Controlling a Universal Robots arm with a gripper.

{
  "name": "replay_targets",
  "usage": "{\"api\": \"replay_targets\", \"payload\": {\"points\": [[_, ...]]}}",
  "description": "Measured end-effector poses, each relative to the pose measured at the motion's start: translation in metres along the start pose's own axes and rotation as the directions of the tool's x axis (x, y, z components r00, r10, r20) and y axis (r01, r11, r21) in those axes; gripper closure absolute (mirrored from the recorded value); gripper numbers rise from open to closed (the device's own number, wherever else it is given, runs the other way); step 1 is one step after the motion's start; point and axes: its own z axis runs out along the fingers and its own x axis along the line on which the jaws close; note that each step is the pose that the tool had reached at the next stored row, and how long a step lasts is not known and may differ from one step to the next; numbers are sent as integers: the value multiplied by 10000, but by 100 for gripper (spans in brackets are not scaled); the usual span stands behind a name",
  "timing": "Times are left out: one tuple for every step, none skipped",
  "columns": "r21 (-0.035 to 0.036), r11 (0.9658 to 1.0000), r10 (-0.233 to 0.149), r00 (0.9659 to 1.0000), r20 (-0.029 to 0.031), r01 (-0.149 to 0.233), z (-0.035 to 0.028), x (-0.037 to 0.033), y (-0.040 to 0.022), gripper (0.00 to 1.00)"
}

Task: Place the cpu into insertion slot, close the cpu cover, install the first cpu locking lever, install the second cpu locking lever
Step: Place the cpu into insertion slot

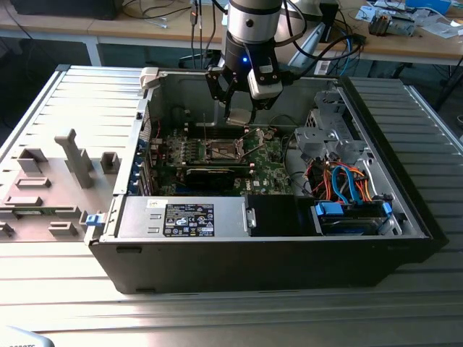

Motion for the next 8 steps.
{"api": "replay_targets", "payload": {"points": [[-1, 10000, 4, 10000, 0, -4, 0, 0, 0, 46], [0, 10000, 7, 10000, 1, -7, 0, 0, 0, 46], [0, 10000, 12, 10000, 1, -12, 0, 0, 0, 46], [-1, 10000, 18, 10000, 2, -18, 0, 0, 0, 46], [0, 10000, 21, 10000, 2, -21, 0, 0, 0, 46], [0, 10000, 25, 10000, 2, -25, 0, 0, 0, 46], [-1, 10000, 30, 10000, 3, -30, 0, 0, 0, 46], [-1, 10000, 34, 10000, 3, -34, 0, 0, 0, 46]]}}
